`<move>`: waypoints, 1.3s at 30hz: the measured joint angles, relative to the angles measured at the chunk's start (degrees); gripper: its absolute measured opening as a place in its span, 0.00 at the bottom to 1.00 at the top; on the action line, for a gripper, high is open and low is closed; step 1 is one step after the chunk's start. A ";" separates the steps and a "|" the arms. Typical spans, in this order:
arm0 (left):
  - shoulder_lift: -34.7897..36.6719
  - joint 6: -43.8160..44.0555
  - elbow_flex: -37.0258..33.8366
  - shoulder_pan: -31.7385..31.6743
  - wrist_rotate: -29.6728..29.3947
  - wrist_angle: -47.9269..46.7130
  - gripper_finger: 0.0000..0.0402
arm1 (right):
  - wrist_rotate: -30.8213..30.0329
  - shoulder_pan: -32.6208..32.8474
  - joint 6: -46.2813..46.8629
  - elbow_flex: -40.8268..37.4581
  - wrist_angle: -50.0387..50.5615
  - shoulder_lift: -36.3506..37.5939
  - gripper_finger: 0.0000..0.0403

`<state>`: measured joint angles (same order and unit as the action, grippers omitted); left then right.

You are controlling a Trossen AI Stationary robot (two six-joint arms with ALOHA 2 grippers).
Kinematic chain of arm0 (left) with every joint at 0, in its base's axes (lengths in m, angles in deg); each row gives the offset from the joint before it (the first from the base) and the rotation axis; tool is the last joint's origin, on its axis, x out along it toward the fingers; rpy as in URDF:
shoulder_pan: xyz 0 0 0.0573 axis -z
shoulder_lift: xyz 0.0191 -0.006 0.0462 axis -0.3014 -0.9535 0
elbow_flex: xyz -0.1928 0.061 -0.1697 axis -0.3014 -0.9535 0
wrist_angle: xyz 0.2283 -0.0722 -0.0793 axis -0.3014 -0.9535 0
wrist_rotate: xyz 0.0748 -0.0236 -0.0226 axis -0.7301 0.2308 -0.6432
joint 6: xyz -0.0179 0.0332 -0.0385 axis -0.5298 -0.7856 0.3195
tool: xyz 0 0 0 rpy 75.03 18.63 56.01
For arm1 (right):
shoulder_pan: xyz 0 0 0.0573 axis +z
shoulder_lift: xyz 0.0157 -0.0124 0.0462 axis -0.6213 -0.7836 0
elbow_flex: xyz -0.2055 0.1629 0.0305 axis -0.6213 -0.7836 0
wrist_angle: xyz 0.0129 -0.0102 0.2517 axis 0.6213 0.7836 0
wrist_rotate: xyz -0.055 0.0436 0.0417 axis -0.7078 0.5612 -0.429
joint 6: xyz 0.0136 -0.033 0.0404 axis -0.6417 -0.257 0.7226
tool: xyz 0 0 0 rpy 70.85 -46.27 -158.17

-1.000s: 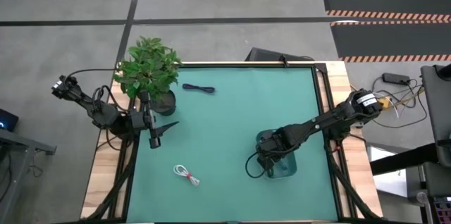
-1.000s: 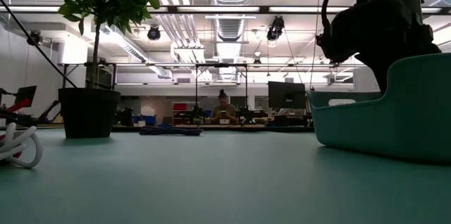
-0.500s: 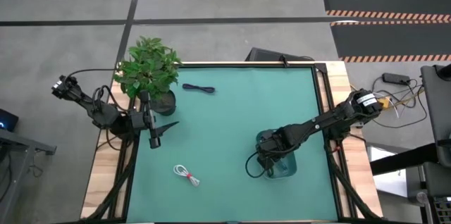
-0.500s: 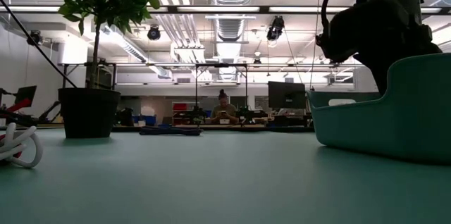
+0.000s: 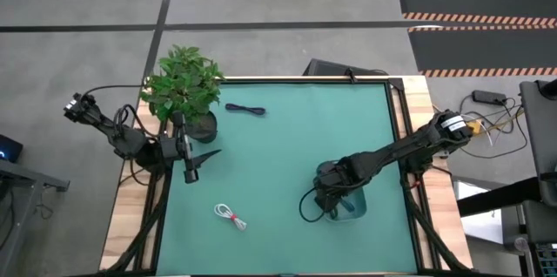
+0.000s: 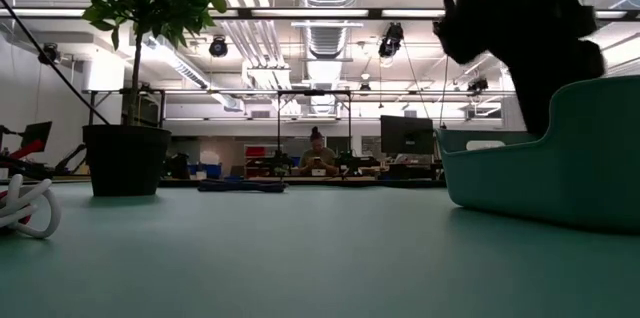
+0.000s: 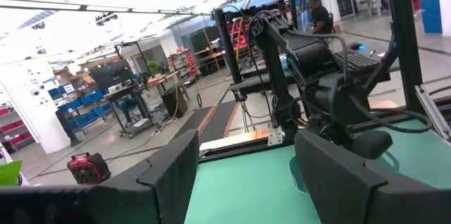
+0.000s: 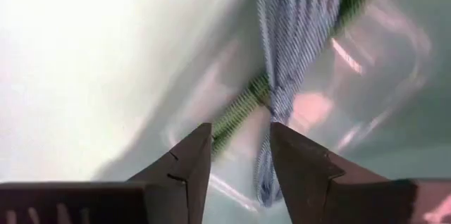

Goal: Pick and place USB-C Cables
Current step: Put the violet charger cable into the blue bin

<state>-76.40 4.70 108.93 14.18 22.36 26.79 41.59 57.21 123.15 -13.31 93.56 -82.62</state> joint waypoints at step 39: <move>-19.40 -25.29 41.91 -5.55 -19.94 0.94 0.55 | -33.43 9.08 -30.61 8.05 -0.21 4.10 0.24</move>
<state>-95.81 -20.59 150.84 8.64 2.41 27.73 8.16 66.29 92.54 -5.26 93.35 -78.52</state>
